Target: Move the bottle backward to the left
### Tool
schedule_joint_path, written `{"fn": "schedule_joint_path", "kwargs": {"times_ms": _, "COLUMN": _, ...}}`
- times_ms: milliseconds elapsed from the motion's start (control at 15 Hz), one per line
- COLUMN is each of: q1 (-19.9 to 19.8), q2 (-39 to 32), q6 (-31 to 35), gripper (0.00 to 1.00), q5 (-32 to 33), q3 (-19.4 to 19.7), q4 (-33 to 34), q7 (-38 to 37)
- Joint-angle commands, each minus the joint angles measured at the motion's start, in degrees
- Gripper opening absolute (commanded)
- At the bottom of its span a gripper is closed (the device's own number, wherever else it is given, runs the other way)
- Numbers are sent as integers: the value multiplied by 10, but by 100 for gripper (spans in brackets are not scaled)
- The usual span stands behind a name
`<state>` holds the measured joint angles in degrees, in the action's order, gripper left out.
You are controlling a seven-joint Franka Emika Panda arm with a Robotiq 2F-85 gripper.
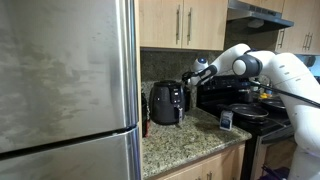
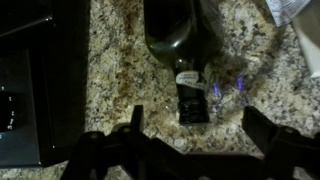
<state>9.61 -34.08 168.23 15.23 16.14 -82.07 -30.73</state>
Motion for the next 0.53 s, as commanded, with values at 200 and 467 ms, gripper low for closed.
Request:
{"fn": "schedule_joint_path", "kwargs": {"times_ms": 200, "q1": 11, "q2": -76, "q6": -104, "gripper": 100, "q5": 2, "q3": 26, "q4": 123, "q7": -13}}
{"fn": "schedule_joint_path", "kwargs": {"times_ms": 467, "q1": 8, "q2": -107, "q6": -132, "gripper": 100, "q5": -11, "q3": 31, "q4": 168, "q7": -5}}
